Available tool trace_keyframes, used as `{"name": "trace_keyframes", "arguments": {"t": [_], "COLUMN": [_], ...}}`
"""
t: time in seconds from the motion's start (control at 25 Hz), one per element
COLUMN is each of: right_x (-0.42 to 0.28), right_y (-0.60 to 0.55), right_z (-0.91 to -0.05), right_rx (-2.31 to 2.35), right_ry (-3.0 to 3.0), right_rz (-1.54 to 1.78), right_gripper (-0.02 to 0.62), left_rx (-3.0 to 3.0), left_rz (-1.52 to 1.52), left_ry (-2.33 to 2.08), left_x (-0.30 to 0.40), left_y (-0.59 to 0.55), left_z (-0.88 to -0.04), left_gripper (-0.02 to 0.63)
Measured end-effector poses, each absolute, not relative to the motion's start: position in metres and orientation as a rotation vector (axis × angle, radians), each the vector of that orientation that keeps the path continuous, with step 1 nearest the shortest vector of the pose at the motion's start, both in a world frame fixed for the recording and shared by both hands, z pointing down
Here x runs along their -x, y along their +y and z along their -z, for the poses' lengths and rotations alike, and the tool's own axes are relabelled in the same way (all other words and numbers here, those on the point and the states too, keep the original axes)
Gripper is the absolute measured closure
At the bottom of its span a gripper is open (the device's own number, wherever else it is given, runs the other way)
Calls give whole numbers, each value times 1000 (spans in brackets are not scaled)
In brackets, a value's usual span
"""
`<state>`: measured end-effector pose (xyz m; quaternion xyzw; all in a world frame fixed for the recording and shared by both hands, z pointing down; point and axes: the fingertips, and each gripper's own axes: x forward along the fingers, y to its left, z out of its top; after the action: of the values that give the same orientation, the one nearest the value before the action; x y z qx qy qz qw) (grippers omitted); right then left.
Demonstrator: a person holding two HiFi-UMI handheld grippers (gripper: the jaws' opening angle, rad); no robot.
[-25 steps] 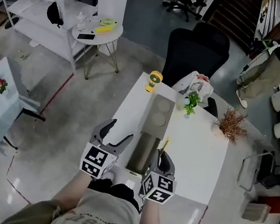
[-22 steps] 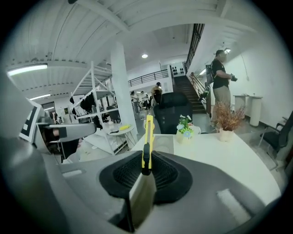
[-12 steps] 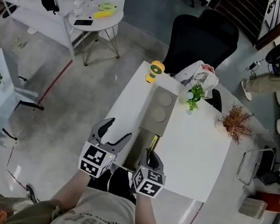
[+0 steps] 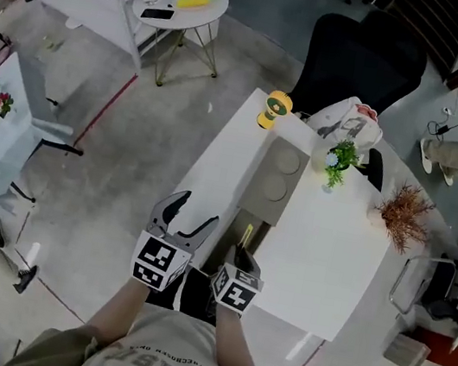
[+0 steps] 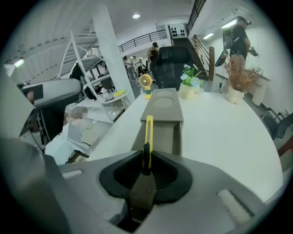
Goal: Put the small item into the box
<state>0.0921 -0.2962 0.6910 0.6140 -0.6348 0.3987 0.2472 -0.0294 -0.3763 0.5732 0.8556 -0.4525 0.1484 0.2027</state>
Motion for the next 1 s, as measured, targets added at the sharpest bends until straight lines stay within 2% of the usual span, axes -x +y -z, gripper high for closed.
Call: {"name": "trace_keyframes", "arguments": {"t": [0.44,1.0], "right_x": [-91,-93], "right_y": [-292,-288], "right_z": [-732,-745], "right_rx": [-1606,-1567], "right_ry": [-1569,-1472], "right_rz": [-1196,-1208], "right_gripper": [534,532], "left_rx": [-2329,-2327], "left_rz": [-436,-455], "left_ry": [-1277,-1271], "left_x": [32,30], "left_y": [-374,-379], "left_z": [-594,-599], "left_gripper": [302,302]}}
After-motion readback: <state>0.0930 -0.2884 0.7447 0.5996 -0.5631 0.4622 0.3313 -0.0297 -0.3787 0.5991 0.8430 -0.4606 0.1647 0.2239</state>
